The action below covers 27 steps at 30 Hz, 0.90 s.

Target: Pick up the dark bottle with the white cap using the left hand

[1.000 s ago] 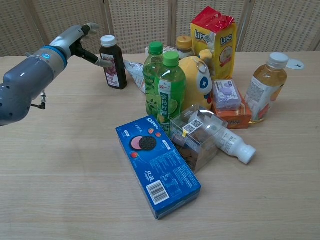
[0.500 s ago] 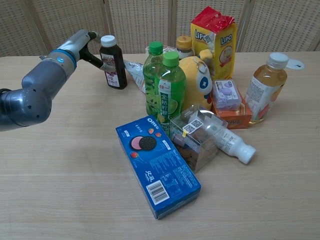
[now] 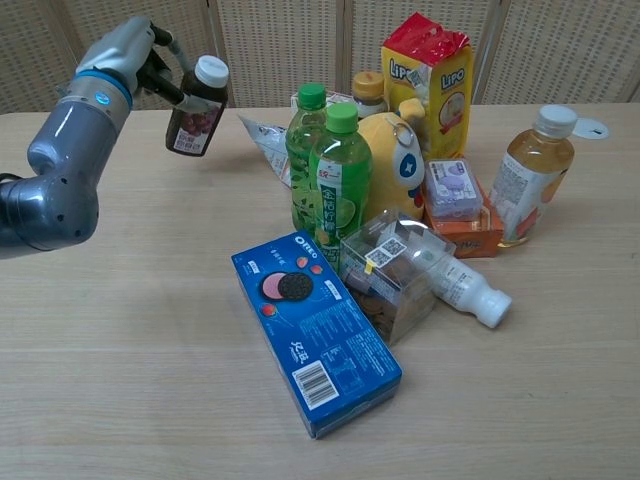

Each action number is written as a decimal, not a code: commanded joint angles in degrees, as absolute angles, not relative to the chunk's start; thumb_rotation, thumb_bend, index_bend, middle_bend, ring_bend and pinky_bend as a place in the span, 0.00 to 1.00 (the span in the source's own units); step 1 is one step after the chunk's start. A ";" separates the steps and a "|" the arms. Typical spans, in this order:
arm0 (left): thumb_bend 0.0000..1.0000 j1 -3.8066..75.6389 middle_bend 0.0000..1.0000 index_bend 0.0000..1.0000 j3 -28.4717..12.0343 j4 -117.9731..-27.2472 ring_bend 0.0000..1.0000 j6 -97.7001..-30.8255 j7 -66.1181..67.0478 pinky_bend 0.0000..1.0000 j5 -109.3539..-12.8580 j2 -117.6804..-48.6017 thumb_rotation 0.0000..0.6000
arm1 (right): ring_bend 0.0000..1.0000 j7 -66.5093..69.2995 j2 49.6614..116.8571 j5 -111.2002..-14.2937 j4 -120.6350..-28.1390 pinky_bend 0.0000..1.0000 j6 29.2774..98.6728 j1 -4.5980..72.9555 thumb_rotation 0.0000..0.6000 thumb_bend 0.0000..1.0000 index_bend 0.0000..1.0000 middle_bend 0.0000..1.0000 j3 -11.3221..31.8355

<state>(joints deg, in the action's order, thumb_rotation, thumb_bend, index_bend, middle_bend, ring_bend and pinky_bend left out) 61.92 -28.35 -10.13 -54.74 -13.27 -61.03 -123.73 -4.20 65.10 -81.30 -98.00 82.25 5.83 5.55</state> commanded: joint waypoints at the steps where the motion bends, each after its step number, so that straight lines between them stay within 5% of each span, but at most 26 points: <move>1: 0.06 61.59 1.00 0.91 -28.15 -11.37 0.83 -56.89 -13.36 0.84 -61.51 -122.16 1.00 | 0.00 -4.25 65.11 -81.39 -98.03 0.00 82.22 5.85 1.00 0.00 0.00 0.00 5.47; 13: 0.06 56.25 1.00 0.91 -24.22 -24.75 0.83 -67.14 -9.59 0.84 -66.62 -109.91 1.00 | 0.00 -5.05 65.40 -82.37 -98.44 0.00 82.46 5.89 1.00 0.00 0.00 0.00 4.98; 27: 0.07 39.36 1.00 0.91 -21.37 -71.35 0.83 -73.65 8.73 0.84 -65.80 -77.55 1.00 | 0.00 -6.62 66.08 -83.38 -99.07 0.00 82.19 6.09 1.00 0.00 0.00 0.00 4.20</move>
<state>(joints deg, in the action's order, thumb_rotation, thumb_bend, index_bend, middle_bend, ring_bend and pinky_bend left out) 45.92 -22.80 -59.11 -71.65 2.19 -66.64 -88.08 -6.57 66.03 -83.34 -99.03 82.19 6.07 4.23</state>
